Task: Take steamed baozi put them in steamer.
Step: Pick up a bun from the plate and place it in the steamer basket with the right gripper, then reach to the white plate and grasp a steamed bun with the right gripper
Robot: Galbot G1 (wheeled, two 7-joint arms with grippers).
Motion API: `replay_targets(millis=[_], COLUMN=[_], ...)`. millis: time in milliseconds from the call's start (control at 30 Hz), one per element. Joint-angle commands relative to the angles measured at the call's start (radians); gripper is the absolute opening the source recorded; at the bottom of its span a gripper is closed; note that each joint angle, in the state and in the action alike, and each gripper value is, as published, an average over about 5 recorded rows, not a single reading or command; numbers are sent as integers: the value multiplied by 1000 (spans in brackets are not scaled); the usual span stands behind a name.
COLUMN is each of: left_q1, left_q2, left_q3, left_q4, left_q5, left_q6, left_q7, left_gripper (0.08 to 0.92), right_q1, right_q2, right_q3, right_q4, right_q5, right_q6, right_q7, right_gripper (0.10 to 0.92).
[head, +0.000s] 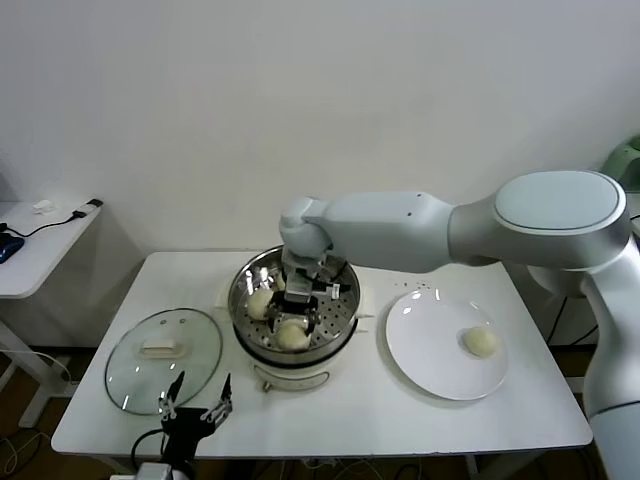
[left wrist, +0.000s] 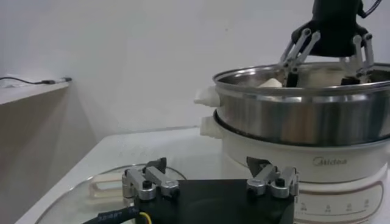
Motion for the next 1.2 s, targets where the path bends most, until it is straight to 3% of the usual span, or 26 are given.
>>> replay_targets(millis=[33, 333, 633, 933, 1200], left_q1=[5, 15, 7, -9, -5], left_q2=[-2, -5, -3, -3, -6], left_q3=[5, 8, 9, -8, -20], left_q4=[-8, -20, -17, -5, 8], left_q5=[5, 11, 9, -9, -12], left_q6=[-1, -4, -4, 1, 3], left_q7=[1, 2, 3, 10, 18], left_gripper=[823, 823, 823, 823, 823], right_q1=[100, 236, 408, 304, 36], right_q2=[-15, -169, -518, -761, -842], right_q3=[-4, -39, -262, -355, -203], right_q4=[-17, -12, 92, 145, 61], right_q5=[101, 271, 482, 430, 274], right_q6=[45, 23, -474, -635, -662], right_q7=[-39, -65, -18, -48, -32], right_gripper=[817, 823, 823, 823, 823])
